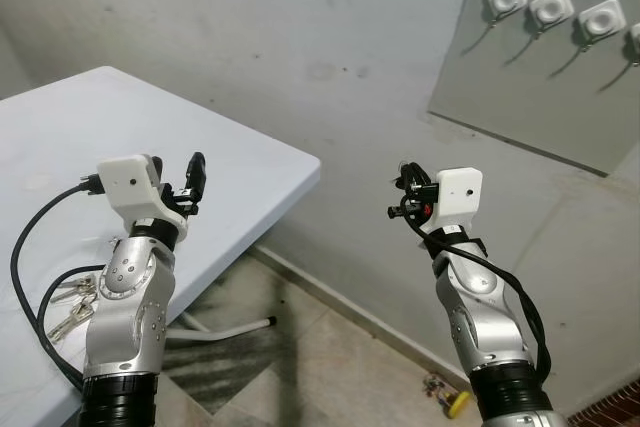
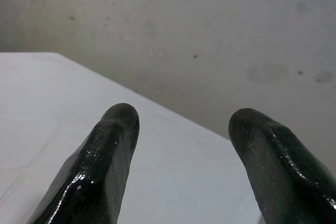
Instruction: Hang keys on a hook
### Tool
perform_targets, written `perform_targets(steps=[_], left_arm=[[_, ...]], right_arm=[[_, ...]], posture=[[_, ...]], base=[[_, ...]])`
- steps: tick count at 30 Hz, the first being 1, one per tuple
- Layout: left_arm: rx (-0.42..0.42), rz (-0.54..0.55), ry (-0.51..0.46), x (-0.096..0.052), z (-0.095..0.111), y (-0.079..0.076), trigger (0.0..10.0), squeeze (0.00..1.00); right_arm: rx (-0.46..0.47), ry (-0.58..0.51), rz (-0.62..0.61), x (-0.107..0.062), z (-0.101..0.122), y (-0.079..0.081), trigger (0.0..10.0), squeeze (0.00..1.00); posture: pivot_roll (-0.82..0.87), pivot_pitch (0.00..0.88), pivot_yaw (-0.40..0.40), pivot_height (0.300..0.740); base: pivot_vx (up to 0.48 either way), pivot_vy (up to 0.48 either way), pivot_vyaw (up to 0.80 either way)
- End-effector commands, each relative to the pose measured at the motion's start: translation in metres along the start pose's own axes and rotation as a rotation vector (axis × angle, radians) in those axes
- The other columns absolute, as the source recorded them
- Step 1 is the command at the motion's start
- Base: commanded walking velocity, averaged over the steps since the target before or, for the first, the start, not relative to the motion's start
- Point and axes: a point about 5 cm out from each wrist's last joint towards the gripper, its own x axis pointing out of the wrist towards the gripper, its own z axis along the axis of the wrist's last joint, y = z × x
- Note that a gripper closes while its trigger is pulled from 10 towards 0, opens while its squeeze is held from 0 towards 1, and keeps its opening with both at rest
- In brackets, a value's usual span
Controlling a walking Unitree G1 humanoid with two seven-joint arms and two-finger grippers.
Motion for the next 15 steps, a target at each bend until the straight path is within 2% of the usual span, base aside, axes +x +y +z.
perform_targets(steps=[1,15], left_arm=[[-0.006,-0.01,-0.001,0.0007,0.0027,-0.0009,10.0,0.0],[-0.011,-0.03,0.003,0.0014,0.0033,-0.0034,10.0,0.0]], right_arm=[[-0.003,-0.027,0.005,0.0023,0.0067,-0.0005,10.0,0.0],[0.011,-0.026,0.007,0.0025,0.0063,0.0003,10.0,0.0]], posture=[[-0.09,0.0,-0.03,0.724],[-0.09,0.0,-0.03,0.724]], base=[[0.0,0.0,0.0],[0.0,0.0,0.0]])
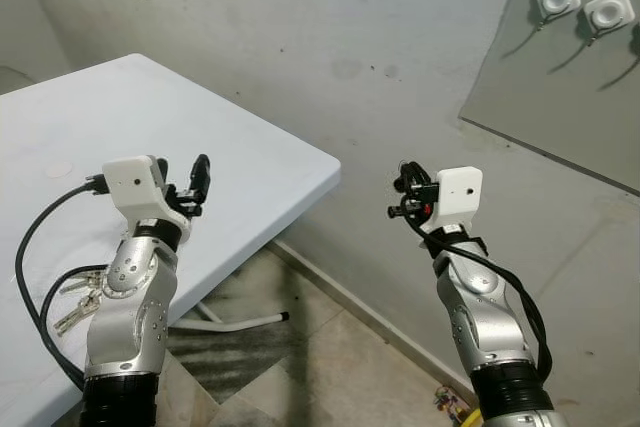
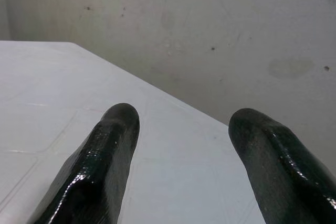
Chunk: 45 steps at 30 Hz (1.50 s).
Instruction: Hang keys on a hook
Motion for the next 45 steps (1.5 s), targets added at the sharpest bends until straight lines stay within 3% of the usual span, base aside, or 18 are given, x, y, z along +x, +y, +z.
perform_targets(steps=[1,9,24,45], left_arm=[[0.0,-0.013,-0.01,0.0014,0.0047,-0.0023,10.0,0.0],[-0.001,-0.017,-0.012,0.0016,0.0049,-0.0024,10.0,0.0],[-0.011,-0.028,-0.019,0.0023,0.0062,-0.0041,10.0,0.0],[-0.007,-0.027,-0.015,0.0017,0.0049,-0.0066,10.0,0.0]], right_arm=[[0.006,-0.025,-0.006,0.0024,0.0064,-0.0013,10.0,0.0],[0.005,-0.024,-0.006,0.0024,0.0062,-0.0015,10.0,0.0],[0.002,-0.012,-0.007,0.0034,0.0054,-0.0013,10.0,0.0],[-0.005,0.002,0.012,0.0029,0.0032,0.001,10.0,0.0]], posture=[[-0.09,0.0,-0.03,0.724],[-0.09,0.0,-0.03,0.724],[-0.09,0.0,-0.029,0.724],[-0.1,0.0,-0.032,0.724]], base=[[0.0,0.0,0.0],[0.0,0.0,0.0],[0.276,0.0,0.0],[0.225,0.0,-0.58]])
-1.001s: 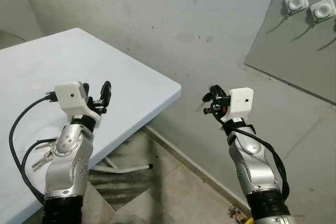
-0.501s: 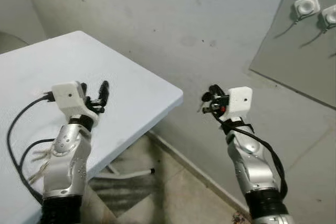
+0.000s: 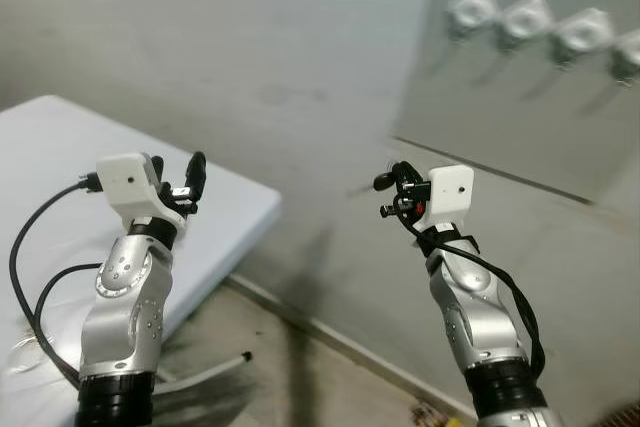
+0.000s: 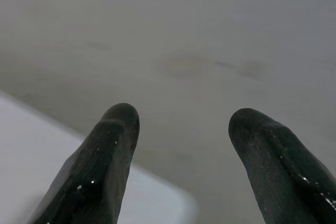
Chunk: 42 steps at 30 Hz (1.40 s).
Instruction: Hang keys on a hook
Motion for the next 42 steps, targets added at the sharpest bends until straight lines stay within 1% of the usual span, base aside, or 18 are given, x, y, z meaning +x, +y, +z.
perform_targets(steps=[1,6,11,15,17,18,23,25,27,28,30,32,36,38,42], left_arm=[[0.019,0.012,-0.014,0.0,0.006,0.005,10.0,0.0],[0.009,0.018,-0.02,-0.001,0.005,0.005,10.0,0.0],[0.018,0.026,-0.001,0.001,0.004,0.004,10.0,0.0],[0.003,0.011,0.006,0.005,0.006,0.002,10.0,0.0],[0.073,-0.04,-0.003,0.009,0.01,-0.006,10.0,0.0],[0.113,-0.088,-0.004,0.012,0.013,-0.013,10.0,0.0],[0.194,-0.187,-0.014,0.021,0.019,-0.029,10.0,0.0],[0.209,-0.231,-0.015,0.027,0.023,-0.036,10.0,0.0],[0.23,-0.243,-0.024,0.029,0.025,-0.039,10.0,0.0],[0.242,-0.279,-0.029,0.033,0.029,-0.045,10.0,0.0],[0.263,-0.305,-0.043,0.035,0.032,-0.05,10.0,0.0],[0.28,-0.356,-0.057,0.038,0.038,-0.061,10.0,0.0],[0.294,-0.373,-0.063,0.038,0.04,-0.064,10.0,0.0],[0.305,-0.414,-0.074,0.038,0.043,-0.072,10.0,0.0],[0.306,-0.417,-0.073,0.038,0.043,-0.072,10.0,0.0]], right_arm=[[0.004,-0.018,0.012,0.003,0.005,0.004,10.0,0.0],[0.002,-0.028,0.019,0.003,0.006,0.005,10.0,0.0],[0.002,-0.029,0.036,0.003,0.007,0.008,10.0,0.0],[0.006,-0.034,0.048,0.004,0.008,0.011,10.0,0.0],[0.0,-0.041,0.07,0.006,0.011,0.012,10.0,0.0],[-0.003,-0.05,0.074,0.01,0.014,0.011,10.0,0.0],[-0.011,-0.071,0.084,0.019,0.023,0.008,10.0,0.0],[-0.014,-0.081,0.091,0.025,0.027,0.007,10.0,0.0],[-0.003,-0.096,0.096,0.028,0.031,0.007,10.0,0.0],[-0.002,-0.117,0.1,0.032,0.038,0.008,10.0,0.0],[0.005,-0.138,0.106,0.037,0.044,0.008,10.0,0.0],[0.016,-0.174,0.112,0.045,0.055,0.011,10.0,0.0],[0.021,-0.187,0.12,0.048,0.059,0.012,10.0,0.0],[0.031,-0.218,0.135,0.053,0.067,0.015,10.0,0.0],[0.032,-0.22,0.136,0.054,0.067,0.015,10.0,0.0]], posture=[[-0.09,0.0,-0.033,0.724],[-0.09,0.0,-0.035,0.724],[-0.09,0.0,-0.037,0.724],[-0.09,0.0,-0.037,0.724],[-0.09,0.0,-0.036,0.724],[-0.09,0.0,-0.036,0.724],[-0.08,0.0,-0.038,0.724],[-0.08,0.0,-0.039,0.724],[-0.08,0.0,-0.037,0.724],[-0.09,0.0,-0.034,0.724],[-0.09,0.0,-0.031,0.724],[-0.09,0.0,-0.029,0.724],[-0.09,0.0,-0.029,0.724],[-0.1,0.0,-0.026,0.724],[-0.1,0.0,-0.026,0.724]], base=[[0.0,0.0,-0.64],[0.0,0.0,-0.57],[0.0,0.0,0.0],[0.0,0.0,0.0],[0.0,0.0,0.0],[0.0,0.0,0.0],[0.0,0.0,0.0],[0.0,0.0,0.0],[0.0,0.0,0.0],[0.0,0.0,0.0],[0.0,0.0,0.0],[0.0,0.0,0.0],[0.0,0.0,0.0],[0.0,0.0,0.0],[0.0,0.0,0.0]])
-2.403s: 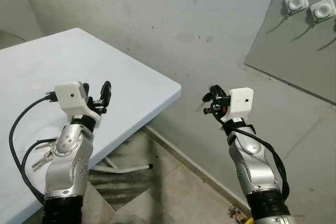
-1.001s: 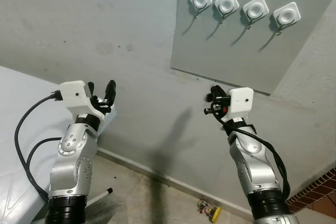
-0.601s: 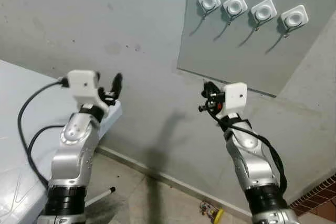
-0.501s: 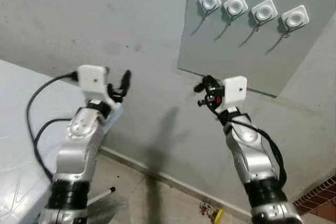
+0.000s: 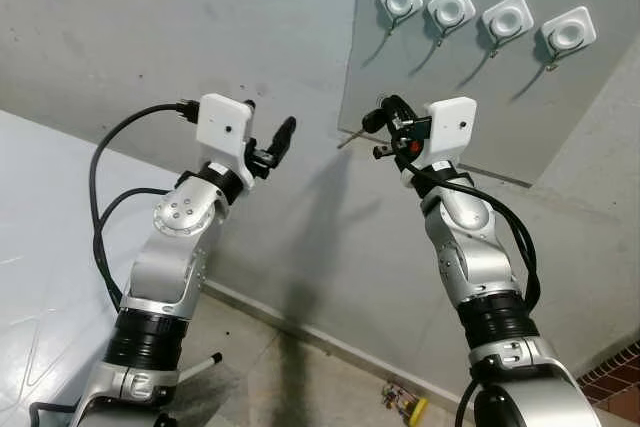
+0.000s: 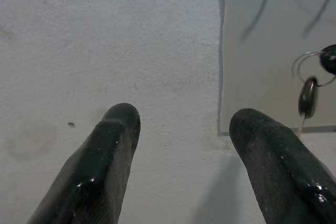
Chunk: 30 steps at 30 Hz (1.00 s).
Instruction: Hang keys on a hook
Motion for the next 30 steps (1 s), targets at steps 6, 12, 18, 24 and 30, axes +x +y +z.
perform_targets(steps=[6,12,18,24,30], left_arm=[[0.012,-0.062,-0.062,0.003,0.02,-0.012,10.0,0.0],[0.003,-0.047,-0.065,0.002,0.021,-0.01,10.0,0.0],[0.0,-0.039,-0.056,-0.001,0.019,-0.01,10.0,0.0],[-0.002,-0.031,-0.056,-0.002,0.019,-0.009,10.0,0.0],[-0.006,-0.031,-0.056,-0.001,0.02,-0.009,10.0,0.0]], right_arm=[[0.064,-0.16,0.035,0.034,0.046,0.001,10.0,0.0],[0.103,-0.204,0.033,0.045,0.059,-0.001,10.0,0.0],[0.148,-0.215,0.005,0.051,0.064,-0.004,10.0,0.0],[0.167,-0.218,-0.003,0.054,0.064,-0.005,10.0,0.0],[0.197,-0.212,-0.025,0.055,0.062,-0.007,10.0,0.0]], posture=[[-0.08,0.0,-0.03,0.724],[-0.07,0.0,-0.034,0.724],[-0.06,0.0,-0.036,0.724],[-0.06,0.0,-0.042,0.724],[-0.06,0.0,-0.04,0.724]], base=[[0.0,0.0,0.0],[0.0,0.0,0.0],[0.0,0.0,0.0],[0.0,0.0,0.0],[0.0,0.0,0.0]])
